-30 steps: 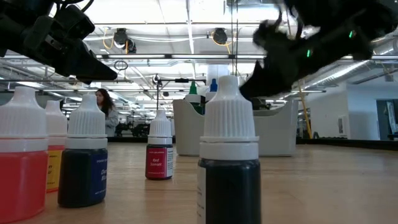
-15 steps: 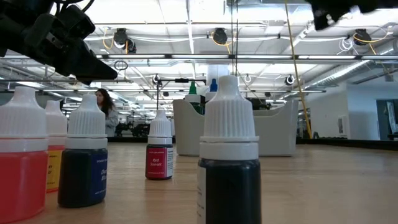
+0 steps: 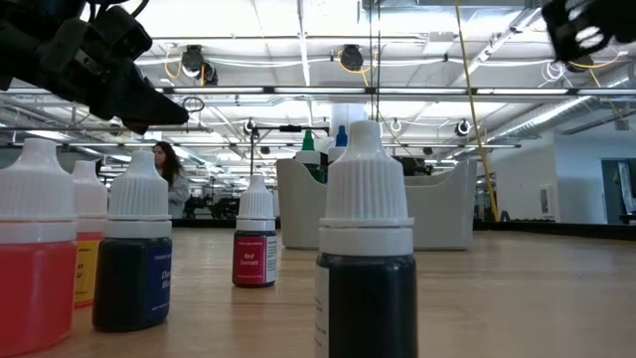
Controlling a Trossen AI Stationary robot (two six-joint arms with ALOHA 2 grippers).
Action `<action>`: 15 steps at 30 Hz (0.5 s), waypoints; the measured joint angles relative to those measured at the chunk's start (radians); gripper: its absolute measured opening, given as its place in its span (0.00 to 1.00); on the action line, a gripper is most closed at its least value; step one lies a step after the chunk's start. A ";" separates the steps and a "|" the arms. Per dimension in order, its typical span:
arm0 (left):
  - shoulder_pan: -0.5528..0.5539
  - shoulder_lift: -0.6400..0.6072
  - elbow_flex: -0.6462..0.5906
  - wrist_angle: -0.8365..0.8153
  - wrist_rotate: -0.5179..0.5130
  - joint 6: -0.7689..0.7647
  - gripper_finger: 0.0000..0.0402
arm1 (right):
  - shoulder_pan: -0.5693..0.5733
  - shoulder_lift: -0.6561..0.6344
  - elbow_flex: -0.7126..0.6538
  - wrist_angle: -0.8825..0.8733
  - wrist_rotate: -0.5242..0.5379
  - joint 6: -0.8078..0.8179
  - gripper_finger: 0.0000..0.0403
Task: Pick & Place food coloring
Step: Put the small red food coloring bottle into the gray bin
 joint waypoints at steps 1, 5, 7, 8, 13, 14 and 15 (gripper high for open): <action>0.000 0.000 0.000 0.000 0.000 -0.002 0.10 | 0.004 0.029 0.077 -0.141 -0.020 0.055 0.00; 0.000 0.000 0.000 -0.001 0.001 -0.027 0.10 | -0.017 0.213 0.434 -0.684 -0.191 0.286 0.00; 0.000 0.000 0.000 -0.002 0.001 -0.041 0.10 | -0.032 0.322 0.584 -0.881 -0.298 0.331 0.00; 0.000 0.000 0.000 -0.002 0.001 -0.053 0.10 | -0.041 0.379 0.651 -0.950 -0.340 0.338 0.00; 0.000 0.000 0.000 -0.005 0.001 -0.079 0.10 | -0.075 0.600 0.875 -1.039 -0.530 0.385 0.03; 0.000 0.000 0.000 -0.010 0.001 -0.078 0.10 | -0.079 0.635 0.910 -1.036 -0.562 0.397 0.05; 0.000 0.000 0.000 -0.016 0.001 -0.078 0.10 | -0.081 0.665 0.940 -1.032 -0.589 0.411 0.07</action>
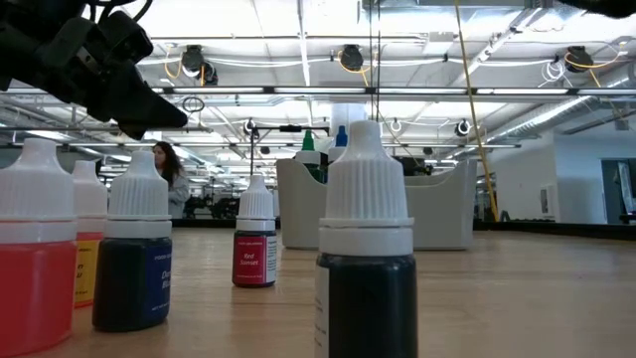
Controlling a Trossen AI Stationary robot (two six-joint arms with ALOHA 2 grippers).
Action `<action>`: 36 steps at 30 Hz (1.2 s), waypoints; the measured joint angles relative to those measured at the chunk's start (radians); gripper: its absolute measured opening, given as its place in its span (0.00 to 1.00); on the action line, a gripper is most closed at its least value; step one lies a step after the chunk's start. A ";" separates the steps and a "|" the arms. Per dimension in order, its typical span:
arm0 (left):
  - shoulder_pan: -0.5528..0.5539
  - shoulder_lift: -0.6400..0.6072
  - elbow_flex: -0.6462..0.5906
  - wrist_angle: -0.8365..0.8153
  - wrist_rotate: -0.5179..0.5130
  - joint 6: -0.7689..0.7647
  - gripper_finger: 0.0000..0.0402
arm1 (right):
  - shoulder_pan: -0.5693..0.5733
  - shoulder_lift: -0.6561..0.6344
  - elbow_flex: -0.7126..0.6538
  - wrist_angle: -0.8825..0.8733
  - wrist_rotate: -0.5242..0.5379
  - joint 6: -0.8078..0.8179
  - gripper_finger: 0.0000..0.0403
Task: Pick & Place food coloring
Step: Put the small red food coloring bottle into the gray bin
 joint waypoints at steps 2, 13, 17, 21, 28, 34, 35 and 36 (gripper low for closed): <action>0.000 0.000 0.000 -0.011 0.000 0.001 0.10 | 0.000 0.045 0.053 0.001 -0.015 0.008 0.13; 0.000 0.000 0.000 -0.022 0.002 0.029 0.10 | 0.071 0.105 0.086 -0.013 0.002 0.070 0.49; 0.000 0.000 0.000 -0.018 0.002 0.029 0.10 | 0.120 0.105 0.086 -0.044 0.115 0.080 0.51; 0.000 0.000 0.000 -0.009 0.002 0.029 0.10 | 0.159 0.105 0.086 -0.045 0.196 0.077 0.51; 0.000 0.000 0.000 -0.011 0.002 0.022 0.10 | 0.181 0.177 0.085 -0.021 0.195 0.082 0.51; -0.001 0.000 0.000 -0.012 0.009 0.018 0.10 | 0.169 0.196 0.085 -0.066 0.226 0.096 0.50; -0.001 0.000 0.000 -0.013 0.010 0.019 0.10 | 0.168 0.196 0.085 -0.069 0.230 0.096 0.50; -0.001 0.000 0.000 -0.013 0.010 0.019 0.10 | 0.167 0.197 0.085 -0.072 0.242 0.090 0.50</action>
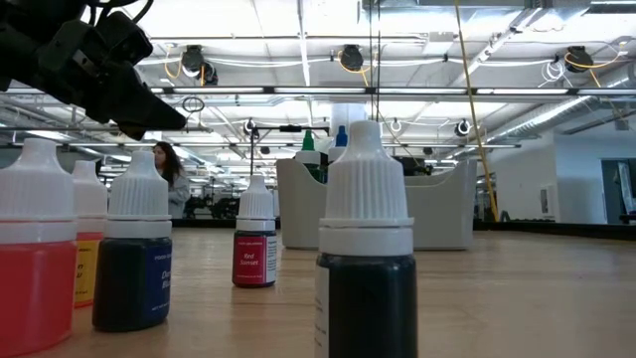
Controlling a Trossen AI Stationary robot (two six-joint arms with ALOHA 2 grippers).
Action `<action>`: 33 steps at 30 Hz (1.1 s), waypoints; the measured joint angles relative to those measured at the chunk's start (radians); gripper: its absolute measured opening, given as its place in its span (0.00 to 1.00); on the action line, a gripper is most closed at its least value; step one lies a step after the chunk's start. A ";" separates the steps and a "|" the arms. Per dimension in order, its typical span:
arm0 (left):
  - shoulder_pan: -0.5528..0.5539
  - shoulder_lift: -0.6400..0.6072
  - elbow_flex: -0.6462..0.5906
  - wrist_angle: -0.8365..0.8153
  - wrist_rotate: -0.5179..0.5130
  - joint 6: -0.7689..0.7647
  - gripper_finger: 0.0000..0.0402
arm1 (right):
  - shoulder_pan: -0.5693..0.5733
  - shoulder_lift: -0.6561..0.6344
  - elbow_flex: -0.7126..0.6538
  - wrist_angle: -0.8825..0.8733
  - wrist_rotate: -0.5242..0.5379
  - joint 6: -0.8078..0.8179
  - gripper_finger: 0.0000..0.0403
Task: Pick & Place food coloring
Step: Put the small red food coloring bottle into the gray bin
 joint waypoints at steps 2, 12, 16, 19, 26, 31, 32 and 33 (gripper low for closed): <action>0.000 0.000 0.000 0.000 0.001 0.000 0.10 | 0.000 0.000 0.000 0.001 0.008 -0.009 0.50; 0.000 0.000 0.000 0.000 0.008 0.000 0.10 | -0.004 0.001 -0.075 0.115 0.006 0.003 0.50; 0.000 0.000 0.000 0.000 0.007 0.000 0.10 | -0.003 0.001 -0.080 0.096 0.005 0.021 0.50; 0.000 0.000 0.000 0.000 0.007 0.003 0.10 | -0.003 0.001 -0.080 0.104 0.004 0.019 0.49; 0.000 0.000 0.000 -0.001 0.007 0.005 0.10 | -0.004 0.001 -0.081 0.105 0.004 0.011 0.37; 0.000 0.000 0.000 -0.001 0.007 0.005 0.10 | -0.004 0.001 -0.081 0.105 0.004 0.011 0.28; 0.000 0.000 0.000 -0.001 0.007 0.005 0.10 | -0.004 0.001 -0.081 0.105 0.004 0.011 0.26; 0.000 0.000 0.000 -0.001 0.007 0.005 0.10 | -0.004 0.001 -0.081 0.105 0.004 0.010 0.24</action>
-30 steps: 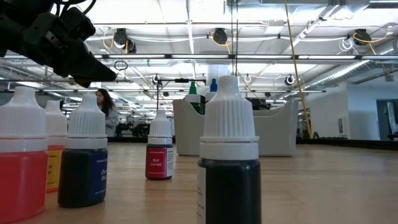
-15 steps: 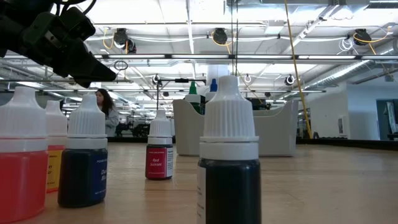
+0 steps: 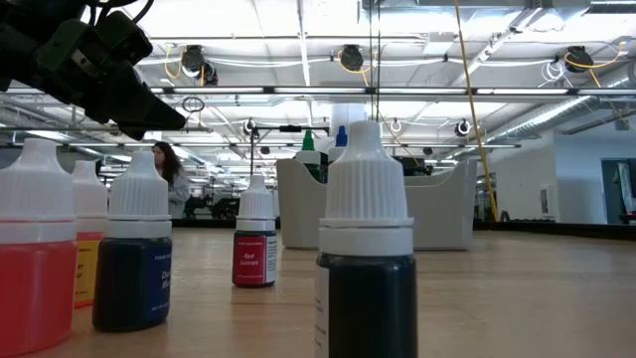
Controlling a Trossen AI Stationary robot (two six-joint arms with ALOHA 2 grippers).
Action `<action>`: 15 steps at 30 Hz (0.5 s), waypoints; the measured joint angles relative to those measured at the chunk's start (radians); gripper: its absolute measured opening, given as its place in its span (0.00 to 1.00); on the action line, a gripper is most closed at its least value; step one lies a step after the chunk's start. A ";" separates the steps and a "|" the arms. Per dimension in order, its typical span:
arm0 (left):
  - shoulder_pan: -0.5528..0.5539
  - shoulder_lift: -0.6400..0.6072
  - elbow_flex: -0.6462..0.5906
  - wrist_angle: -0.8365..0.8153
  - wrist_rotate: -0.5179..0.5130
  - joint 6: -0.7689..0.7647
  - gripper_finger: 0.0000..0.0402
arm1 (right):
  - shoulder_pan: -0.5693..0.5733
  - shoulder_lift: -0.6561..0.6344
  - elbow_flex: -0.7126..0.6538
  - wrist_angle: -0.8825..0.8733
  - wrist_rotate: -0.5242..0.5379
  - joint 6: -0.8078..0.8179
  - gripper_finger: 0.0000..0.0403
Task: Pick & Place food coloring
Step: Put the small red food coloring bottle into the gray bin
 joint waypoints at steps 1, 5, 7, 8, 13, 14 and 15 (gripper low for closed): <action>0.000 0.000 0.000 0.000 0.000 0.000 0.10 | 0.000 0.000 0.000 0.000 0.000 0.000 0.22; 0.000 0.000 0.000 0.000 0.000 0.006 0.10 | -0.002 0.000 0.000 0.005 -0.010 -0.009 0.14; 0.000 0.000 0.000 0.000 0.000 0.006 0.10 | -0.010 -0.003 0.000 0.011 -0.049 -0.040 0.10; 0.000 0.000 0.000 0.000 0.000 0.006 0.10 | -0.017 -0.006 0.000 0.011 -0.068 -0.053 0.09; 0.000 0.000 0.000 0.000 0.000 0.006 0.10 | -0.065 -0.042 0.010 0.007 -0.101 -0.158 0.09; 0.000 0.000 0.000 0.000 0.000 0.006 0.10 | -0.077 -0.056 0.015 0.006 -0.099 -0.188 0.09; 0.000 0.000 0.000 0.000 0.000 0.006 0.10 | -0.087 -0.072 0.018 0.004 -0.090 -0.217 0.10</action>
